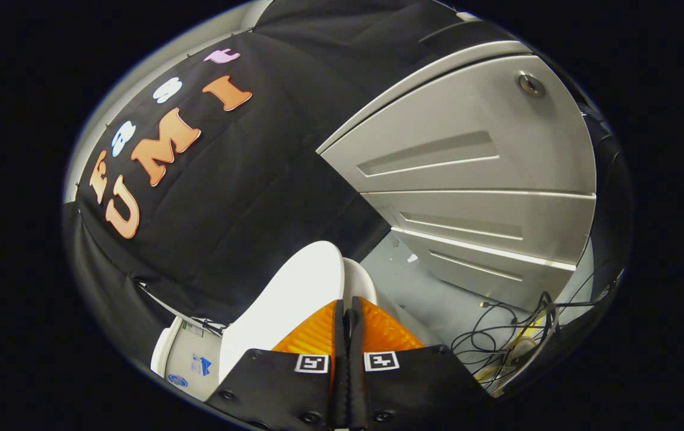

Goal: Open the toilet lid.

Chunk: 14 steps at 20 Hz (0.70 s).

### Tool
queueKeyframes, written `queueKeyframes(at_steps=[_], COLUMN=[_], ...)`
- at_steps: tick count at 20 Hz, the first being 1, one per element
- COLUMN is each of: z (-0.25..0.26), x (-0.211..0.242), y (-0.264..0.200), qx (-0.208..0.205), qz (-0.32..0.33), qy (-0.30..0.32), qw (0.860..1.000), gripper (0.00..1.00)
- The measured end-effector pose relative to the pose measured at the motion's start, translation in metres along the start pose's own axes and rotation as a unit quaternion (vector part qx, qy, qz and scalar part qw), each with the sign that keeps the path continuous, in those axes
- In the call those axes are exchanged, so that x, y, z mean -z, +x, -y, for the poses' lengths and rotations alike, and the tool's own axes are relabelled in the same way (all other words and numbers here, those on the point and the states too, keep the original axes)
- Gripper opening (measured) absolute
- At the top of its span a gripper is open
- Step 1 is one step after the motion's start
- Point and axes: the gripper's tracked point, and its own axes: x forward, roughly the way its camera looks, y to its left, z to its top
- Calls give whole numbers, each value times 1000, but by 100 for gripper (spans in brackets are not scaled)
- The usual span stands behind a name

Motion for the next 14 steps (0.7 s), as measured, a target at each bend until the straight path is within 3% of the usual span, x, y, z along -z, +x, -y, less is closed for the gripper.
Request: queueKeyframes(at_steps=[5, 14], z=[-6, -69], x=[-4, -49], y=[-1, -12], qx=[10, -30], qz=[9, 92], qy=[-40, -139], qw=[999, 986], gripper=[8, 8])
